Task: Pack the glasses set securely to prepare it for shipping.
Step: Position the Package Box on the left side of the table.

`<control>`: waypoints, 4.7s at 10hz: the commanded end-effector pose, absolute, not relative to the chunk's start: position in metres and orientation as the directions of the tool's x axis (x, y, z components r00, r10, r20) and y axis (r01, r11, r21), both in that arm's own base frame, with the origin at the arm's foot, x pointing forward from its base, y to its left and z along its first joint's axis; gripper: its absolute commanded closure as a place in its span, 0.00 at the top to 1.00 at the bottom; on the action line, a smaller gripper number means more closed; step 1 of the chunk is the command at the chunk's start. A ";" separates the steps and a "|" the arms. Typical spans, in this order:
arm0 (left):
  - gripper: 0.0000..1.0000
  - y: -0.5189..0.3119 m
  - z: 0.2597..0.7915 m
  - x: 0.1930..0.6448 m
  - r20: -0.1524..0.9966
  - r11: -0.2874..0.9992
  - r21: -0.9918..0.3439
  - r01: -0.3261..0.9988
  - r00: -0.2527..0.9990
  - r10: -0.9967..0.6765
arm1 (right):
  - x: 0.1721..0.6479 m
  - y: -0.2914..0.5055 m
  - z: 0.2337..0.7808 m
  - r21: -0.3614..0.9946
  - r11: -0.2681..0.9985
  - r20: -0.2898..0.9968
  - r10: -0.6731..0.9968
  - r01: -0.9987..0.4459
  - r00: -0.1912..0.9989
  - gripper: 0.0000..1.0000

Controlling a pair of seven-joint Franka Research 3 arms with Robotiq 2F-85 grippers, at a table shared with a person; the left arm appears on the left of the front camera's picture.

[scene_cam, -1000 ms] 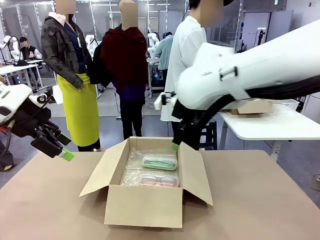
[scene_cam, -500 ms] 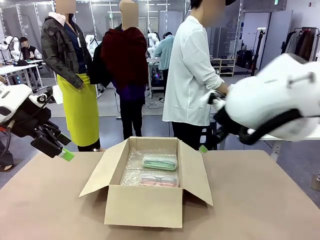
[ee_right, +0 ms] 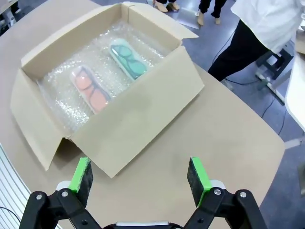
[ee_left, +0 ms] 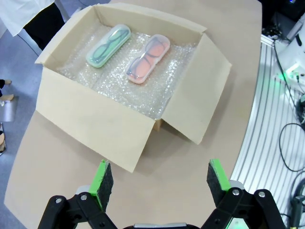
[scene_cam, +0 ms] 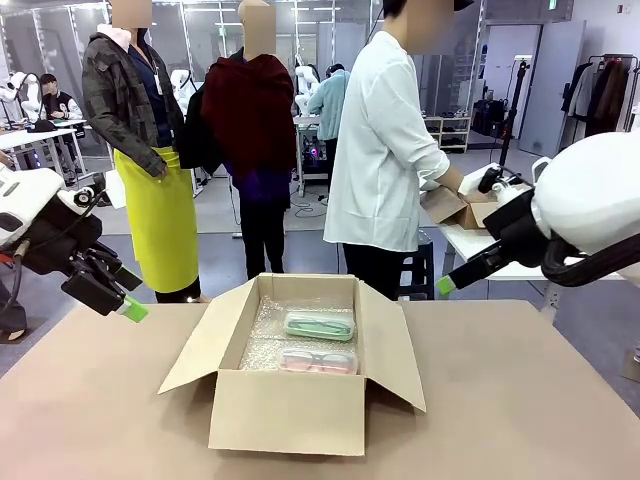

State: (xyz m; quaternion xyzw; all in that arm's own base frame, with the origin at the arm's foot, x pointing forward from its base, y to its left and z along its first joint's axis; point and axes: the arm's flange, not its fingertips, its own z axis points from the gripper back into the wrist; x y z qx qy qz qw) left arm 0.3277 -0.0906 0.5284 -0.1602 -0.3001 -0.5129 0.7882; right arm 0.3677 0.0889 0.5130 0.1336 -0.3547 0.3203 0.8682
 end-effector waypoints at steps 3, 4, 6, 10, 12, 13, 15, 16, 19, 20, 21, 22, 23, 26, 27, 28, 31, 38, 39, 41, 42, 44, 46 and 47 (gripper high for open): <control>1.00 -0.087 0.529 0.328 0.648 0.397 0.049 0.917 0.273 -0.711 | 0.306 0.068 0.486 0.042 0.793 0.683 0.421 -0.607 0.597 1.00; 1.00 -0.087 0.529 0.328 0.648 0.397 0.049 0.917 0.273 -0.711 | 0.312 0.074 0.478 0.069 0.767 0.674 0.435 -0.638 0.596 1.00; 1.00 -0.087 0.529 0.328 0.648 0.397 0.049 0.917 0.273 -0.711 | 0.362 0.067 0.519 0.025 0.784 0.684 0.439 -0.621 0.582 1.00; 1.00 -0.087 0.541 0.335 0.663 0.450 -0.023 0.893 0.350 -0.662 | 0.362 0.067 0.519 0.025 0.784 0.684 0.439 -0.621 0.582 1.00; 1.00 -0.053 0.554 0.352 0.740 0.512 -0.154 0.845 0.442 -0.507 | 0.362 0.067 0.519 0.025 0.784 0.684 0.439 -0.621 0.582 1.00; 1.00 -0.035 0.552 0.361 0.769 0.511 -0.222 0.830 0.471 -0.432 | 0.362 0.067 0.519 0.025 0.784 0.684 0.439 -0.621 0.582 1.00; 1.00 0.002 0.529 0.385 0.802 0.532 -0.346 0.773 0.538 -0.260 | 0.362 0.067 0.519 0.025 0.784 0.684 0.439 -0.621 0.582 1.00; 1.00 0.019 0.509 0.396 0.801 0.562 -0.386 0.732 0.568 -0.190 | 0.362 0.067 0.519 0.025 0.784 0.684 0.439 -0.621 0.582 1.00; 1.00 0.054 0.442 0.433 0.723 0.597 -0.533 0.600 0.689 -0.047 | 0.362 0.067 0.519 0.025 0.784 0.684 0.439 -0.621 0.582 1.00; 1.00 0.060 0.421 0.447 0.682 0.598 -0.581 0.552 0.731 -0.012 | 0.362 0.067 0.519 0.025 0.784 0.684 0.439 -0.621 0.582 1.00; 1.00 0.063 0.404 0.455 0.650 0.601 -0.606 0.522 0.760 -0.005 | 0.362 0.067 0.519 0.025 0.784 0.684 0.439 -0.621 0.582 1.00; 1.00 0.064 0.391 0.459 0.629 0.610 -0.614 0.501 0.777 -0.005 | 0.362 0.067 0.519 0.025 0.784 0.684 0.439 -0.621 0.582 1.00; 1.00 0.064 0.385 0.463 0.628 0.614 -0.615 0.496 0.778 0.000 | 0.362 0.067 0.519 0.025 0.784 0.684 0.439 -0.621 0.582 1.00; 1.00 0.061 0.376 0.455 0.608 0.619 -0.625 0.476 0.794 0.004 | 0.362 0.067 0.519 0.025 0.784 0.684 0.439 -0.621 0.582 1.00; 1.00 0.061 0.376 0.455 0.608 0.619 -0.625 0.476 0.794 0.004 | 0.362 0.067 0.519 0.025 0.784 0.684 0.439 -0.621 0.582 1.00; 1.00 0.061 0.376 0.455 0.608 0.619 -0.625 0.476 0.794 0.004 | 0.362 0.067 0.519 0.025 0.784 0.684 0.439 -0.621 0.582 1.00; 1.00 0.053 0.354 0.484 0.532 0.664 -0.638 0.391 0.847 0.012 | 0.362 0.067 0.519 0.025 0.784 0.684 0.439 -0.621 0.582 1.00; 1.00 0.003 0.310 0.537 0.387 0.655 -0.723 0.219 0.914 0.121 | 0.362 0.067 0.519 0.025 0.784 0.684 0.439 -0.621 0.582 1.00; 1.00 -0.004 0.305 0.543 0.353 0.636 -0.745 0.203 0.928 0.118 | 0.362 0.067 0.519 0.025 0.784 0.684 0.439 -0.621 0.582 1.00; 1.00 -0.012 0.298 0.550 0.284 0.570 -0.803 0.172 0.952 0.114 | 0.362 0.067 0.519 0.025 0.784 0.684 0.439 -0.621 0.582 1.00; 1.00 -0.012 0.296 0.552 0.261 0.544 -0.824 0.159 0.959 0.114 | 0.362 0.067 0.519 0.025 0.784 0.684 0.439 -0.621 0.582 1.00; 1.00 -0.012 0.286 0.554 0.229 0.485 -0.861 0.154 0.968 0.099 | 0.362 0.067 0.519 0.025 0.784 0.684 0.439 -0.621 0.582 1.00; 1.00 -0.012 0.277 0.553 0.199 0.407 -0.902 0.146 0.976 0.090 | 0.362 0.067 0.519 0.025 0.784 0.684 0.439 -0.621 0.582 1.00; 1.00 -0.013 0.273 0.553 0.203 0.388 -0.909 0.153 0.975 0.092 | 0.362 0.067 0.519 0.025 0.784 0.684 0.439 -0.621 0.582 1.00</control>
